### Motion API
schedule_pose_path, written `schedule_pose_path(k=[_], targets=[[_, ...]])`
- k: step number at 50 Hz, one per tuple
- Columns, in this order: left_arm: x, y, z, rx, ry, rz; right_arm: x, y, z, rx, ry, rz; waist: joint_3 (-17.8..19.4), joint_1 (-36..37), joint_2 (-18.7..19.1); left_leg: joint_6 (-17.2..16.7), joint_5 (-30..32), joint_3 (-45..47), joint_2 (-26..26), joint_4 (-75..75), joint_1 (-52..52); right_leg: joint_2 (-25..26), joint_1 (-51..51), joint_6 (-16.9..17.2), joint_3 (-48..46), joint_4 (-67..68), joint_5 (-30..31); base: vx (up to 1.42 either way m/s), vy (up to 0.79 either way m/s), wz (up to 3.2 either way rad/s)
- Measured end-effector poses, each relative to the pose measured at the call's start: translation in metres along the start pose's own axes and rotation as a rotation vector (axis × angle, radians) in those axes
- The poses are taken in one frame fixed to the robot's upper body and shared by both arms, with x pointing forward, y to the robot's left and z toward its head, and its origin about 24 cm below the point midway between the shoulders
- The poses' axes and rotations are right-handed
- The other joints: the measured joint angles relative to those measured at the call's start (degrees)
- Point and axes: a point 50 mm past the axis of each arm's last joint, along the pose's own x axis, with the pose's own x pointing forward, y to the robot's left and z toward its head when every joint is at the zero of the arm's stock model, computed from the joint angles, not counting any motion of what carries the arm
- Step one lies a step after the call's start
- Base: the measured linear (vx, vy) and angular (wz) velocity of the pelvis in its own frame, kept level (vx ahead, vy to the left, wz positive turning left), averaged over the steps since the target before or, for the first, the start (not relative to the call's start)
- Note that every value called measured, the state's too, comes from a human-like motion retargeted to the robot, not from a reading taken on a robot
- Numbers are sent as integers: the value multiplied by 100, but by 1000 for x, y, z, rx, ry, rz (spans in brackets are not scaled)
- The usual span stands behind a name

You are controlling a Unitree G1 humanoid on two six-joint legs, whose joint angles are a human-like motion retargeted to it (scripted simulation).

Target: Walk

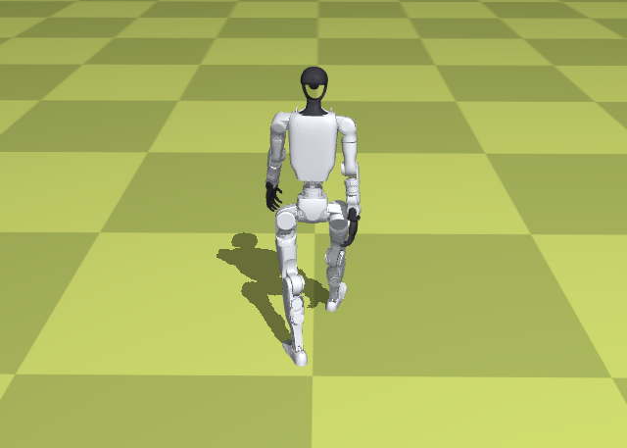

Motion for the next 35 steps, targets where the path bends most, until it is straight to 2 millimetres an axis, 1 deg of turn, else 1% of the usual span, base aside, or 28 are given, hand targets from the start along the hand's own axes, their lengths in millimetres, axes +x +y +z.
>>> schedule_pose_path(k=[3,5,7,8,10,12,13,15,17,18,19,20,23,25,28,30,32,33,35], targets=[[0,3,7,-5,-35,-2,0,2,-5,14,20,20,-138,-99,-14,-170,-76,-75,18,110,123,-163,-185,-153,-181,477,70,66,-14,32],[0,2,2,-14,-28,-3,0,2,-5,-3,24,21,-214,-230,-32,-341,88,-108,50,243,224,-285,-195,-222,-269,811,345,95,-24,44],[-1,-4,-14,-14,19,-18,0,1,-5,-28,25,22,-250,-340,-91,-575,561,-145,100,408,422,-269,-146,-180,101,1085,632,95,-24,41],[-2,-9,-25,-12,52,-30,0,0,-4,-41,28,19,-282,-339,-110,-685,887,-133,136,514,502,-249,-116,-231,242,1252,652,82,-18,20],[-7,-22,-51,-10,124,-62,0,0,-3,-66,32,-3,-365,-335,-139,-794,1730,90,250,786,622,-142,92,-307,561,1355,453,99,-25,1],[-14,-35,-81,-16,202,-91,0,-1,3,-91,14,-34,-434,-274,-310,-560,2528,773,326,1190,754,-275,522,-381,397,1208,246,102,-27,-27],[-18,-40,-95,-20,240,-101,0,-1,8,-106,-3,-45,-423,-245,-435,-376,2857,1080,347,1495,800,-358,755,-379,371,1123,157,88,-21,-34],[-27,-49,-120,-26,310,-113,0,2,24,-151,-44,-63,-324,-143,-742,-60,3289,1573,373,2249,801,-483,1175,-347,550,1011,-26,84,-20,-36],[-36,-58,-141,-33,373,-126,0,7,41,-207,-91,-84,-213,11,-1044,164,2691,1767,397,3000,562,-635,1553,-268,716,880,-154,74,-20,-21],[-41,-63,-151,-39,403,-133,-1,10,50,-231,-117,-94,-176,79,-1182,340,2348,2112,498,3247,475,-754,1726,-225,667,812,-209,52,-14,-2],[-47,-67,-161,-48,436,-138,-1,14,59,-251,-144,-98,-129,148,-1248,342,2087,2236,585,3393,289,-784,1904,-199,562,721,-253,54,-12,6],[-52,-71,-171,-58,469,-144,-2,19,68,-268,-171,-99,-78,218,-1278,256,1866,2250,666,3488,54,-770,2086,-183,429,620,-292,67,-13,6],[-71,-83,-198,-92,585,-171,-5,37,95,-278,-243,-70,36,427,-1031,-24,1346,1675,821,3588,-1094,-281,2581,-191,220,147,-286,54,-8,3],[-85,-92,-216,-99,662,-197,-9,48,111,-269,-288,-49,83,617,-885,-111,1155,1410,740,3146,-1696,-9,2846,-202,142,-95,-304,50,-4,-17],[-104,-102,-236,-87,755,-220,-17,61,139,-259,-357,-29,170,932,-679,-116,1057,1310,720,2195,-2322,369,3199,-170,154,-348,-397,57,-2,-33],[-115,-109,-246,-90,810,-232,-23,67,156,-267,-399,-26,239,1167,-580,-110,957,977,627,1666,-2745,543,3443,-127,276,-472,-472,55,4,-60],[-125,-115,-252,-106,858,-251,-29,72,171,-294,-432,-38,271,1364,-521,-222,988,833,581,1239,-3100,626,3683,-43,342,-579,-557,62,7,-62],[-129,-118,-255,-116,877,-262,-31,73,176,-307,-444,-51,275,1435,-498,-278,1013,801,563,1057,-3243,648,3793,10,375,-614,-603,67,9,-45],[-135,-121,-259,-133,905,-279,-36,76,186,-331,-471,-75,263,1478,-496,-249,1016,726,500,850,-3481,666,3969,121,464,-653,-672,73,11,-21]])
